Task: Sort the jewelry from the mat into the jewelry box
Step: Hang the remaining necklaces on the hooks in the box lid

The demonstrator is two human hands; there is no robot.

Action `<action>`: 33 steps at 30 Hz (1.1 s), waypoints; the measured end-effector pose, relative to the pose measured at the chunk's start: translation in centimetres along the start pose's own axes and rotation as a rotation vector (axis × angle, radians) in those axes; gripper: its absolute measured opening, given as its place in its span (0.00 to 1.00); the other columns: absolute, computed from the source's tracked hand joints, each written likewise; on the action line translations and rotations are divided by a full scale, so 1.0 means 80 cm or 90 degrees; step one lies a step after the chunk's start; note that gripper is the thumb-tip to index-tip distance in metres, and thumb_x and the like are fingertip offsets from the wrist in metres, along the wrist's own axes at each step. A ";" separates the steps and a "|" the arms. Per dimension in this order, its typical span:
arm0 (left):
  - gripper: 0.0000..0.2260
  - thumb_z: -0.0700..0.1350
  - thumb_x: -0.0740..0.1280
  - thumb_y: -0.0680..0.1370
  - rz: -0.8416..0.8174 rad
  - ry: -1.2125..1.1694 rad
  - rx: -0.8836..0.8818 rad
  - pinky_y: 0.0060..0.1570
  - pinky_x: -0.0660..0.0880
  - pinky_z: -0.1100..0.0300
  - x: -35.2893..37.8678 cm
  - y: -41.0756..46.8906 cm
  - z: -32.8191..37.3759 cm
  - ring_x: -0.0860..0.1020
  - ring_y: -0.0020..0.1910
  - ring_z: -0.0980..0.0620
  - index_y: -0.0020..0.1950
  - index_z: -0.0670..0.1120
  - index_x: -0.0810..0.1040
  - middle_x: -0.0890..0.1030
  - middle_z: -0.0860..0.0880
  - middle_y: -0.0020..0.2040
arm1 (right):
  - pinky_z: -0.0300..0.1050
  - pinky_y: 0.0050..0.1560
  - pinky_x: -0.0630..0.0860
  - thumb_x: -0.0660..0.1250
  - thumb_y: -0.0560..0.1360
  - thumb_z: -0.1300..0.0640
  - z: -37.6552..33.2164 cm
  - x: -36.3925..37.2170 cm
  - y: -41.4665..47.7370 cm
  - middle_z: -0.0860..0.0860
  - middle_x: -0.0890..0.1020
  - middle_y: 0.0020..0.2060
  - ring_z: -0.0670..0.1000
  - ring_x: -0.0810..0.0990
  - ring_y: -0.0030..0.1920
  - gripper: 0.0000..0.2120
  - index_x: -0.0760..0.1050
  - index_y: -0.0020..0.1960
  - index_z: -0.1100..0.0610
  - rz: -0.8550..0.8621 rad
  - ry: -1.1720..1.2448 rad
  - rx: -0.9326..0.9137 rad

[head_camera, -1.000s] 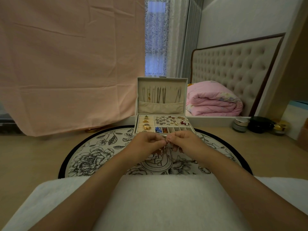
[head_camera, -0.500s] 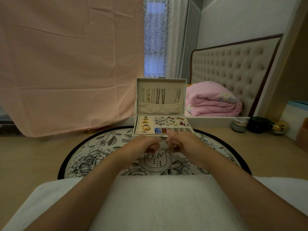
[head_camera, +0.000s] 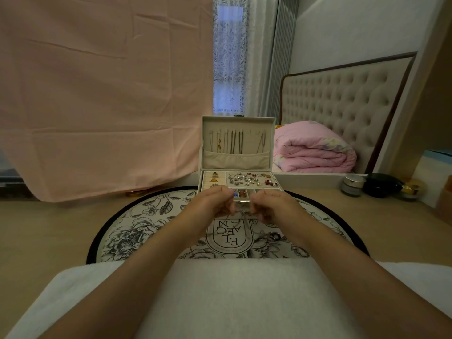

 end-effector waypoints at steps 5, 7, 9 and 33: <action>0.14 0.49 0.61 0.82 0.029 0.216 -0.039 0.48 0.67 0.63 -0.013 -0.005 -0.006 0.80 0.49 0.49 0.40 0.46 0.78 0.83 0.53 0.40 | 0.48 0.49 0.72 0.60 0.79 0.59 -0.001 0.006 0.002 0.53 0.82 0.46 0.50 0.79 0.45 0.10 0.79 0.48 0.59 -0.041 0.234 0.013; 0.14 0.49 0.61 0.82 0.034 0.217 -0.042 0.49 0.66 0.64 -0.014 -0.005 -0.006 0.81 0.51 0.47 0.39 0.47 0.78 0.84 0.53 0.40 | 0.49 0.49 0.72 0.60 0.78 0.61 0.006 0.010 0.004 0.53 0.80 0.41 0.52 0.78 0.43 0.06 0.76 0.46 0.58 -0.047 0.279 0.030; 0.15 0.47 0.60 0.83 0.039 0.185 -0.032 0.53 0.69 0.60 -0.016 -0.003 -0.002 0.79 0.46 0.45 0.38 0.45 0.77 0.82 0.53 0.38 | 0.47 0.43 0.70 0.61 0.77 0.60 0.009 0.008 0.005 0.50 0.75 0.34 0.50 0.73 0.37 0.07 0.73 0.41 0.55 -0.044 0.218 0.035; 0.02 0.46 0.70 0.78 0.212 0.348 -0.038 0.35 0.75 0.57 -0.063 -0.019 -0.013 0.77 0.32 0.55 0.48 0.49 0.80 0.86 0.51 0.38 | 0.40 0.38 0.77 0.64 0.82 0.54 0.030 0.029 -0.001 0.54 0.87 0.45 0.49 0.82 0.40 0.12 0.82 0.49 0.59 -0.002 -0.062 0.090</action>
Point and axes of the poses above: each hand's wrist, its own y-axis towards the middle knuckle, its own x-axis out of the palm, z = x × y, the point moved 10 cm from there along y, towards the middle knuckle
